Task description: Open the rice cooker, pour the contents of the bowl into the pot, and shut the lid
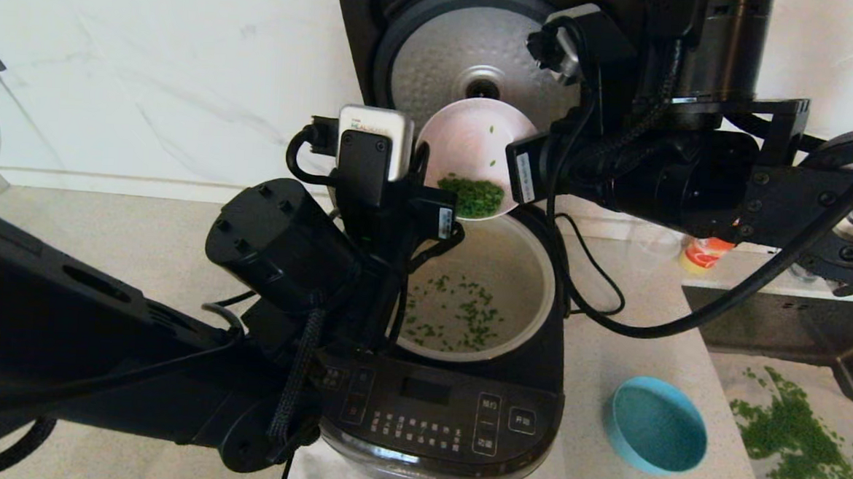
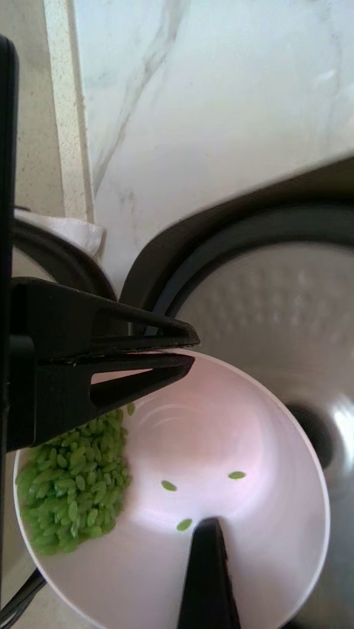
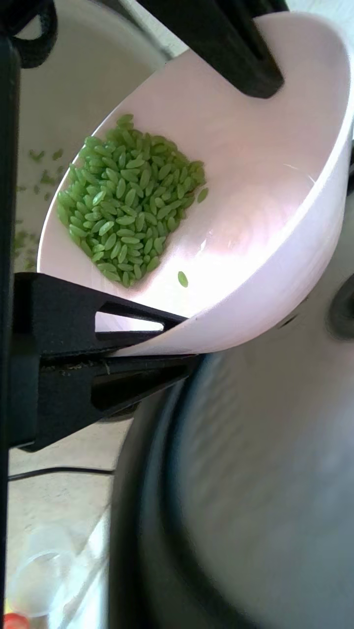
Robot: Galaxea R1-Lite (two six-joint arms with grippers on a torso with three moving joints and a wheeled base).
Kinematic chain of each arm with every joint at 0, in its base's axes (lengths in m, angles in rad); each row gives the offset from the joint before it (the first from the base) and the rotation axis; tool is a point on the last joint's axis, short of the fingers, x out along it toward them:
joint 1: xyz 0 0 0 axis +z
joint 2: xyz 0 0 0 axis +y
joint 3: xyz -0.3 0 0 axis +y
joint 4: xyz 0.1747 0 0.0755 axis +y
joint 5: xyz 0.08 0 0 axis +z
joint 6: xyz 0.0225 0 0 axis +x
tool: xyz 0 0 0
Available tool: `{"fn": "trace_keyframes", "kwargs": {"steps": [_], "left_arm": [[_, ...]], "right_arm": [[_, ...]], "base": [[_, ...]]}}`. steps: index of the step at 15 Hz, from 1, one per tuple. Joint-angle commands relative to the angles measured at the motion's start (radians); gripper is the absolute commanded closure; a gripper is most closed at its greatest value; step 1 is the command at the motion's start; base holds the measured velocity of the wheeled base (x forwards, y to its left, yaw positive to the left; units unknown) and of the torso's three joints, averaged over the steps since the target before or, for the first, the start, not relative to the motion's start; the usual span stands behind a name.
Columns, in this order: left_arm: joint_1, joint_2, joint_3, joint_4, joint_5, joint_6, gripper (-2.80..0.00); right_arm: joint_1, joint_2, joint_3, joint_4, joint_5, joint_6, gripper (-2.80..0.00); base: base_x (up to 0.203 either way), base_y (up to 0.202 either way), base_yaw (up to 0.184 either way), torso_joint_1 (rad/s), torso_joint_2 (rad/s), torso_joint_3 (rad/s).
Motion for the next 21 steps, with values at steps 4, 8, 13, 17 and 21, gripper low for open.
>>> {"fn": "trace_keyframes", "kwargs": {"steps": [4, 8, 13, 17, 21], "left_arm": [[0.001, 0.030, -0.030, -0.007, 0.011, 0.004, -2.80], [0.001, 0.047, -0.073, -0.007, 0.040, 0.007, -2.80], [0.000, 0.010, -0.116, -0.007, 0.075, 0.007, -2.80], [-0.001, -0.068, -0.128, 0.015, 0.117, 0.007, -2.80], [0.000, -0.141, -0.086, 0.100, 0.178, 0.007, -2.80]], "right_arm": [[0.000, -0.014, 0.063, -0.081, 0.000, -0.015, 0.00], [0.000, -0.010, 0.077, -0.088, -0.001, -0.014, 0.00], [-0.009, -0.002, 0.111, -0.141, -0.004, -0.025, 0.00], [-0.012, 0.010, 0.132, -0.226, -0.030, -0.072, 0.00], [-0.012, -0.003, 0.162, -0.254, -0.047, -0.070, 0.00]], "base": [[0.000, 0.000, 0.000, 0.000, 0.00, 0.000], [0.000, 0.000, 0.000, 0.000, 0.00, 0.000], [0.000, 0.000, 0.000, 0.000, 0.00, 0.000], [0.000, 0.000, 0.000, 0.000, 0.00, 0.000], [0.000, 0.000, 0.000, 0.000, 0.00, 0.000]]}}
